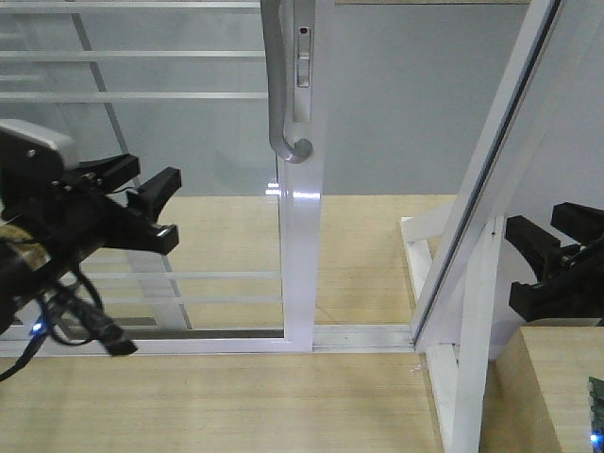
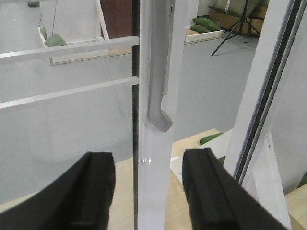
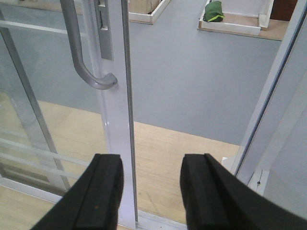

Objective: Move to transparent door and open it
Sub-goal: 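Reach the left gripper to the door handle and grasp it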

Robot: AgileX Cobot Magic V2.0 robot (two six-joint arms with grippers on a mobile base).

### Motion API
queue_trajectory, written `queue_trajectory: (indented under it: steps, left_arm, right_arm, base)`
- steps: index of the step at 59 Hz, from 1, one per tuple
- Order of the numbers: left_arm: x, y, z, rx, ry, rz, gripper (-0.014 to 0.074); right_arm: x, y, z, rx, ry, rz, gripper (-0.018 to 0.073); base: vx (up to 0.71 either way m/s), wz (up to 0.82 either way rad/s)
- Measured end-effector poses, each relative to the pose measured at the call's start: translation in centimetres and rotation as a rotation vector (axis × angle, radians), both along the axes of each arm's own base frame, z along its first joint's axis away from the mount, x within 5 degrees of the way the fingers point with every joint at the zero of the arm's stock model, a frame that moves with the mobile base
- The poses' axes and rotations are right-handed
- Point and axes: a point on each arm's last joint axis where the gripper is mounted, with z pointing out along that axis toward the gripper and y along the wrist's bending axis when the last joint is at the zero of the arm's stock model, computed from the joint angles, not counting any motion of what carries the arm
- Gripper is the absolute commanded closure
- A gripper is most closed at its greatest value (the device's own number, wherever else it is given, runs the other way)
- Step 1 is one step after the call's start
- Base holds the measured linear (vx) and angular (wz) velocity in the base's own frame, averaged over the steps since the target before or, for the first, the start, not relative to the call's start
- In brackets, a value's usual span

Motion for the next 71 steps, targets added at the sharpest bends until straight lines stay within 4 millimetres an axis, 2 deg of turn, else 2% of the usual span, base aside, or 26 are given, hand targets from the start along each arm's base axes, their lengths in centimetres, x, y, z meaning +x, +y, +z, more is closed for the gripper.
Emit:
queue_trajectory:
  steps: [7, 15, 32, 41, 55, 71]
  left_arm:
    - [4.0, -2.3, -0.1, 0.028, -0.018, -0.039, 0.0068]
    - [8.3, -4.5, 0.8, 0.033, -0.076, -0.062, 0.0043]
    - [14.7, -7.5, 0.6, 0.015, -0.132, -0.064, 0.0043]
    - [17.1, -8.6, -0.1, 0.010, -0.145, -0.063, 0.0043]
    - [20.0, -9.9, -0.1, 0.015, -0.148, -0.053, 0.0060]
    - [20.7, -10.2, -0.2, -0.042, -0.079, -0.007, 0.0139]
  right_arm:
    - [-0.1, 0.0, 0.1, 0.002, -0.004, 0.000, 0.0201]
    - [-0.1, 0.0, 0.1, 0.003, -0.004, 0.000, 0.0201]
    - [-0.1, 0.0, 0.1, 0.003, -0.004, -0.001, 0.0201]
    - [-0.1, 0.0, 0.1, 0.003, -0.004, -0.001, 0.0201]
    - [-0.1, 0.0, 0.1, 0.003, -0.004, -0.001, 0.0201]
    - [-0.1, 0.0, 0.1, 0.003, -0.003, -0.001, 0.0201]
  base:
    - [0.00, 0.00]
    - [0.00, 0.00]
    - [0.00, 0.00]
    - [0.00, 0.00]
    - [0.00, 0.00]
    - [0.00, 0.00]
